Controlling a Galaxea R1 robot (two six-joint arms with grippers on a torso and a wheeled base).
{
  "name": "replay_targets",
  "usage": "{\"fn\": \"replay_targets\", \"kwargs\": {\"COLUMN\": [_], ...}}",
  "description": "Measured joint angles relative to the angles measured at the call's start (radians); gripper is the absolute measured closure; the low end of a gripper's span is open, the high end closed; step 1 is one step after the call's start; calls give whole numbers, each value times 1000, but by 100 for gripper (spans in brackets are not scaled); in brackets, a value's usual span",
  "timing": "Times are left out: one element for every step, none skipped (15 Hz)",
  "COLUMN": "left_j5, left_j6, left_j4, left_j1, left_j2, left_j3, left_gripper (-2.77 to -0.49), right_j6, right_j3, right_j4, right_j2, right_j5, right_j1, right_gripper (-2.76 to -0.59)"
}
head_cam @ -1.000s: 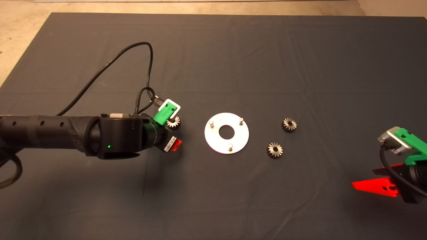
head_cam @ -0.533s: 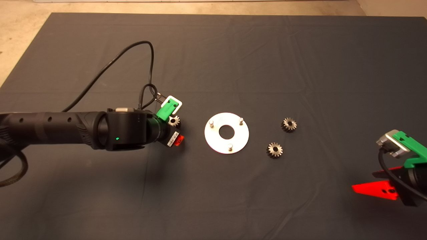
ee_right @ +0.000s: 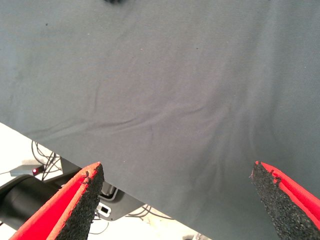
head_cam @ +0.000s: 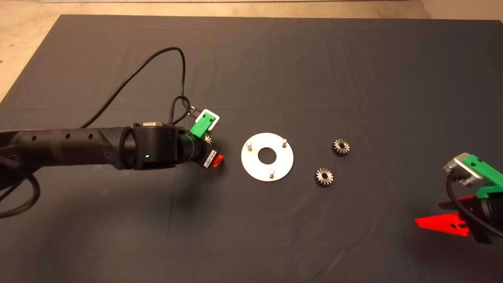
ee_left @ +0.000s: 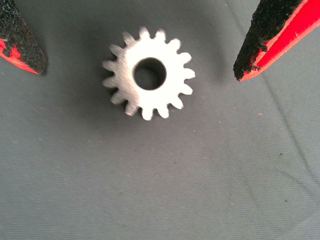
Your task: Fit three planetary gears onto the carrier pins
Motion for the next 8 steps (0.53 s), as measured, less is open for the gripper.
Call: {"fn": "replay_targets", "kwargs": {"left_j5": [-1,-1,-1,-3,-4,-5,-12,-19], "left_j6": [0,0,0,0,-5,-5,-9,-9], "left_j4": [0,0,0,0,0,0,0,0], "left_j1": [0,0,0,0,0,0,0,0], "left_j2": [0,2,2,3,2,2,2,0], "left_j3": [-1,-3,-5,-7,-9,-12,-15,-16], "left_gripper": [-276,-268,-266,-266,-265,-254,-252,-252], "right_j6": [-7,-11,-14,-15,-15,-15,-15,-15], "right_j3": [0,0,0,0,0,0,0,0], "right_j4": [0,0,0,0,0,0,0,0], "right_j2": [-8,-19,-25,-26,-26,-26,-26,-24], "right_j5": [1,1,0,1,1,1,0,1], "right_j1": [0,0,0,0,0,0,0,0], "right_gripper": [-221,-221,-221,-221,-221,-221,-221,-221]}}
